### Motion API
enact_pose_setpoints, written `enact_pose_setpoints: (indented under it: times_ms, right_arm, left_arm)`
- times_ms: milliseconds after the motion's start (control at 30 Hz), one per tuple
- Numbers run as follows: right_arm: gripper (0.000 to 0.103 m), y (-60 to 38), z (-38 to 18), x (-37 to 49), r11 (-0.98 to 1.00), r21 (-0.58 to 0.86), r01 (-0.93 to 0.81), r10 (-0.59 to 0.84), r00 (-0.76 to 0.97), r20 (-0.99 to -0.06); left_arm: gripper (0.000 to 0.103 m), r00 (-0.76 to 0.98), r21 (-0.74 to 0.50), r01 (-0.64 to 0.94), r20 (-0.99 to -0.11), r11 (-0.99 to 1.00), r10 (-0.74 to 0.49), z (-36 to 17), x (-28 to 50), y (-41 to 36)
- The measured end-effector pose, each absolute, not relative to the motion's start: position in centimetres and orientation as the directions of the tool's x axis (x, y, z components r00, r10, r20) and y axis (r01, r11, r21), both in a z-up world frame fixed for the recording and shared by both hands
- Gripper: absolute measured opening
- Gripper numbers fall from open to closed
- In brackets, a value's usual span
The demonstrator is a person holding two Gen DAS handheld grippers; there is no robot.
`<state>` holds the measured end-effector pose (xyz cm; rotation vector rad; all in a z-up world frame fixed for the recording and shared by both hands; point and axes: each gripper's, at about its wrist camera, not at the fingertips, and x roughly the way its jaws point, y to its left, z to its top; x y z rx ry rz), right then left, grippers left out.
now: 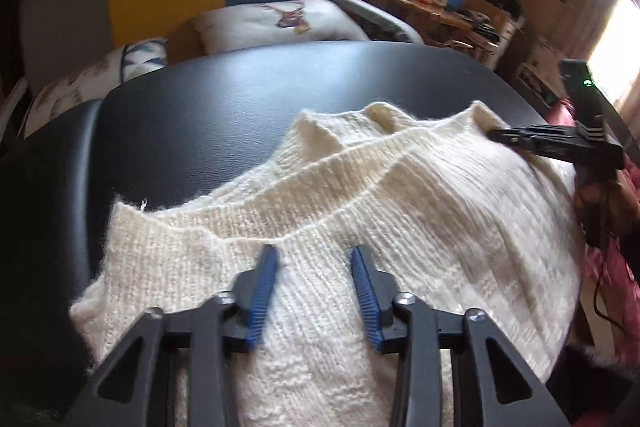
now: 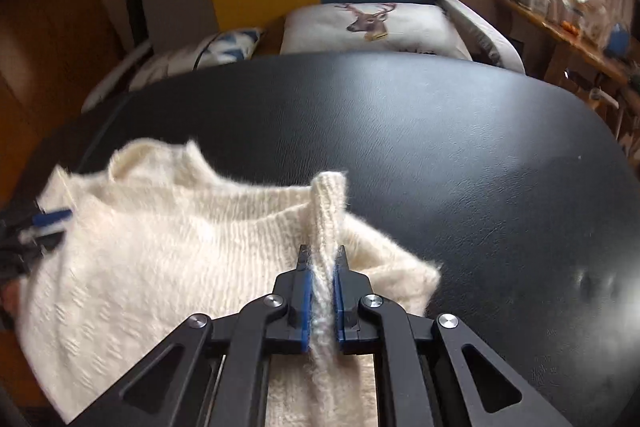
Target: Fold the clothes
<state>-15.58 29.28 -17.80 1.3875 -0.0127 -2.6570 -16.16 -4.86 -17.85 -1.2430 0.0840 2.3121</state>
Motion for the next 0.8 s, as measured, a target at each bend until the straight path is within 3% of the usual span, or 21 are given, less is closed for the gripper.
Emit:
enact_pose_setpoints:
  times_ms: [33,200,267,400,533,667,767,800]
  right_arm:
    - [0.009,29.1,-17.7,-15.2,-0.990,0.050,0.131,-0.117,-0.572,-0.812]
    - [0.009,30.3,-14.6,-13.7,-0.995,0.053,0.085,-0.096,-0.667,-0.739]
    - [0.009,30.7,-15.4,-14.1,-0.998,0.035,0.059,-0.066,-0.654,-0.753]
    - [0.009,30.9,-18.9,-14.7,-0.999,0.051,0.012,-0.047,-0.607,-0.794]
    - [0.009,31.5,-19.0,-14.3,-0.997,0.080,-0.009,-0.057,-0.622,-0.781]
    - [0.014,32.8,-18.8,-14.1,-0.988,0.154,-0.019,-0.109,-0.625,-0.773]
    - [0.039,33.8,-17.4,-13.4,-0.986,0.160,-0.055,-0.086,-0.654,-0.751]
    - [0.055,33.8,-16.3,-12.9,-0.989,0.128,-0.068,-0.048,-0.679,-0.732]
  left_arm:
    - [0.006,-0.465,-0.205,-0.443,-0.780,-0.873,0.419,-17.6,-16.2,-5.3]
    - [0.004,-0.617,-0.340,-0.338,-0.624,-0.878,0.480,-14.6,-15.1,-8.2]
    - [0.004,-0.652,-0.342,-0.314,-0.601,-0.886,0.463,-14.2,-16.0,-7.9]
    - [0.005,-0.614,-0.313,-0.289,-0.665,-0.905,0.426,-16.1,-18.4,-6.1]
    - [0.006,-0.541,-0.308,-0.271,-0.735,-0.912,0.409,-18.7,-20.3,-4.8]
    - [0.008,-0.526,-0.383,-0.264,-0.712,-0.885,0.465,-18.5,-19.4,-5.9]
    - [0.018,-0.560,-0.446,-0.222,-0.670,-0.867,0.488,-16.9,-17.6,-8.6]
    - [0.019,-0.582,-0.424,-0.220,-0.666,-0.878,0.467,-16.3,-16.9,-9.4]
